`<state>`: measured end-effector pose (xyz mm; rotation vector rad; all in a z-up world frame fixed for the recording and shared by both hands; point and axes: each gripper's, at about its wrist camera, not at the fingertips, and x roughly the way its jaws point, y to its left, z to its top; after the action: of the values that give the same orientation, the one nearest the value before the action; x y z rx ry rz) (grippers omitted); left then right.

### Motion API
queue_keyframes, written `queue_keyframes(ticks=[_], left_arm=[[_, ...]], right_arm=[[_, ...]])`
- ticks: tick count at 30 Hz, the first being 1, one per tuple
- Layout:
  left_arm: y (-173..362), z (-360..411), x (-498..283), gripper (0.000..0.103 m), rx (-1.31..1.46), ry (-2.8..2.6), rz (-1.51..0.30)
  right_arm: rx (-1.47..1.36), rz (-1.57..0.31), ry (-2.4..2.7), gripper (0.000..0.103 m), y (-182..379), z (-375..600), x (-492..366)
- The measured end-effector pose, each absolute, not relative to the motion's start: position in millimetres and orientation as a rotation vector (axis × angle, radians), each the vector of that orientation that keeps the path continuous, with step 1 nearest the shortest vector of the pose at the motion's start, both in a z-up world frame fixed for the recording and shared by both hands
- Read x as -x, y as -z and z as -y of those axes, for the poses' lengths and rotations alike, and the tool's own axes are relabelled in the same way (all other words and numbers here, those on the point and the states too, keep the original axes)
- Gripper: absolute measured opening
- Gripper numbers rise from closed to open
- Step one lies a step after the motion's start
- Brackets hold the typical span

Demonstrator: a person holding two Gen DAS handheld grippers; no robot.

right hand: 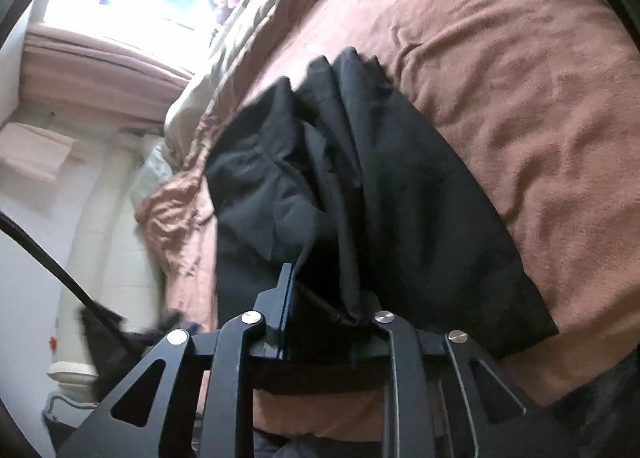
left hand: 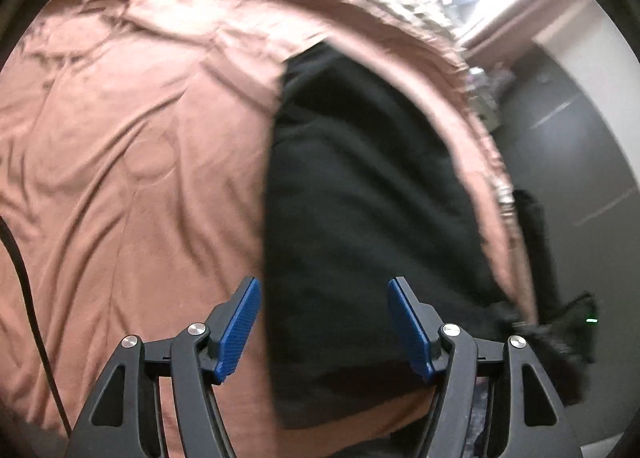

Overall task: Fold large clothes
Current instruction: 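Move both open tools to the end of the folded shirt bundle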

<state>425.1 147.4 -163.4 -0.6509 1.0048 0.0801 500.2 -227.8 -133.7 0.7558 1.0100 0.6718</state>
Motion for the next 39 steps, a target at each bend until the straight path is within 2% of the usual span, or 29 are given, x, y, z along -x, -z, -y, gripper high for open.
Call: queue_keyframes(ticks=[6,8,12,17,27,29,32,34,39], left_arm=[[190.0,-133.4,-431.8,0.067,0.687,-0.023,-1.062],[184.5,-124.3,-435.5,0.058,0.674,0.016,-1.052],[171.6,-112.0,-442.8,0.055,0.623,0.041,-1.049],[168.4,-109.3,-443.1,0.047,0.613,0.069,-1.048],[173.8,-92.9,-439.3,0.045,0.581,0.093,-1.069],[173.4,-92.4,-437.6,0.045,0.569,0.096,-1.068],[173.4,-97.8,-437.1,0.045,0.580,0.091,-1.067],[172.5,-103.6,-438.0,0.045,0.589,0.088,-1.061],[165.5,-119.8,-441.6,0.047,0.598,0.067,-1.040]], right_arm=[[-0.769,-0.947,-0.641,0.010,131.5,252.0,-490.3],[-0.785,-0.944,-0.634,0.010,136.1,259.5,-485.1],[-0.807,-0.955,-0.609,0.010,146.3,271.1,-474.3],[-0.841,-0.973,-0.587,0.010,156.6,293.8,-465.3],[-0.844,-0.984,-0.579,0.012,155.4,306.3,-452.1],[-0.792,-0.981,-0.562,0.019,146.3,308.2,-451.3],[-0.728,-0.973,-0.538,0.039,129.1,308.8,-452.5],[-0.703,-0.951,-0.541,0.066,117.8,314.5,-453.1],[-0.635,-0.967,-0.591,0.068,99.1,322.7,-475.2]])
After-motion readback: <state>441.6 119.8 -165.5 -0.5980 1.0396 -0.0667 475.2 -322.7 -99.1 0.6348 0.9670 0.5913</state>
